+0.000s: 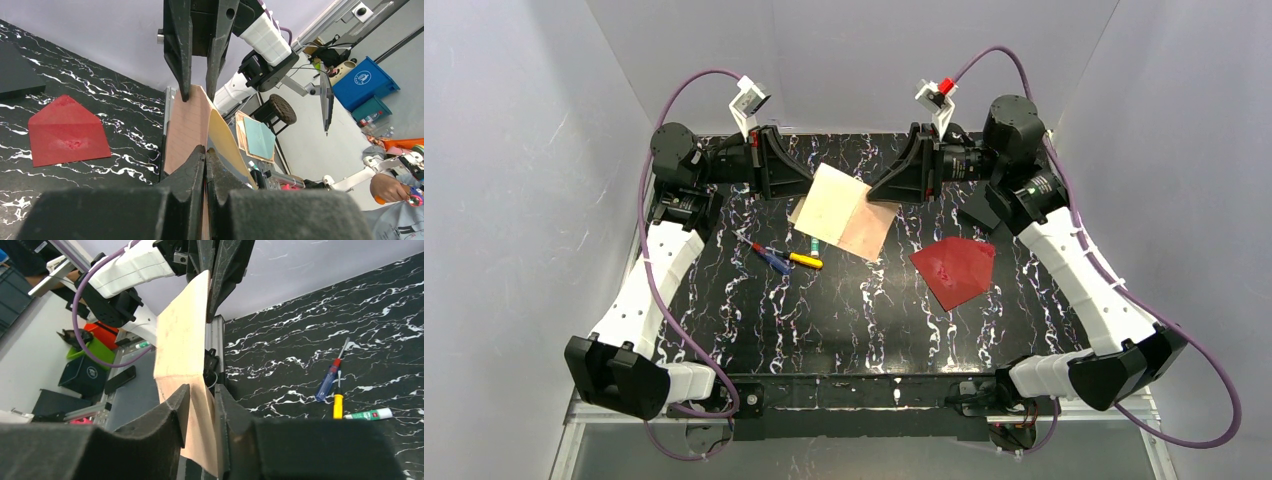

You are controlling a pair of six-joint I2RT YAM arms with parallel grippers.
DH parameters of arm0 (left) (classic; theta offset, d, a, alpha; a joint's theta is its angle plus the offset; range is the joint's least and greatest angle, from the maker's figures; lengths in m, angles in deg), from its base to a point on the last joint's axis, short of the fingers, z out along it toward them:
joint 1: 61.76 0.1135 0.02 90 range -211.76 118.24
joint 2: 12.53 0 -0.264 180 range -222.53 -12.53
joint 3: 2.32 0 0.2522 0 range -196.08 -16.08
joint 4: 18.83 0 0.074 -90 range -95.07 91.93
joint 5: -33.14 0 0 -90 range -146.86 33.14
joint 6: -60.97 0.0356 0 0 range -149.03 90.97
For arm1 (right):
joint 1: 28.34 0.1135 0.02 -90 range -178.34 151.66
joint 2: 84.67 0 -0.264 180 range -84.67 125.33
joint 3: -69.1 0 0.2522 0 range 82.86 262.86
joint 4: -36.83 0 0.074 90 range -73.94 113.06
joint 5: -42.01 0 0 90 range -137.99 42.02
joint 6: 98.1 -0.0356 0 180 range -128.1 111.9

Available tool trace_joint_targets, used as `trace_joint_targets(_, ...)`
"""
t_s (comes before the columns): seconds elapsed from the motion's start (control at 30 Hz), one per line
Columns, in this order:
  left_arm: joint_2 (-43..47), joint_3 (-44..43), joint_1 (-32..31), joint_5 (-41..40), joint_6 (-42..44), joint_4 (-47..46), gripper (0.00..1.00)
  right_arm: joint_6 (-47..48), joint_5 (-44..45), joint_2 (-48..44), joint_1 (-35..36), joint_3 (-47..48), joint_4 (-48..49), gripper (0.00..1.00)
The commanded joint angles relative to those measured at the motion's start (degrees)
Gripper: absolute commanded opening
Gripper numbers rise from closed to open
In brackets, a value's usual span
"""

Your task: Place the letter into the envelope and seal it

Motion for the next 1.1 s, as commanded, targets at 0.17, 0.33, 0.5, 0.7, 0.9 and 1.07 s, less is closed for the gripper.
trace_joint_targets(0.17,1.46,-2.65,-0.22,-0.08,-0.29,-0.77,0.00,-0.08,-2.94,-0.87,1.93,0.12,-0.56,0.15)
trace_joint_targets(0.33,1.48,-2.40,0.09,-1.86,0.64,-0.85,0.03,-1.03,-2.00,-1.40,2.12,0.46,1.45,0.01)
trace_joint_targets(0.5,2.51,1.52,3.21,-7.91,2.12,-0.81,0.42,0.90,9.30,-3.28,1.95,1.53,0.78,0.01)
trace_joint_targets(0.7,6.01,9.67,12.45,-20.03,2.70,4.81,0.60,5.52,36.76,-6.25,1.68,2.51,-6.93,0.01)
trace_joint_targets(0.9,6.63,10.03,17.01,-29.60,8.34,20.22,0.68,6.76,49.11,-5.85,1.68,3.45,-12.77,0.01)
trace_joint_targets(1.07,6.42,6.89,15.75,-25.35,12.22,20.24,0.81,8.79,42.40,-3.97,1.68,2.44,-14.32,0.01)
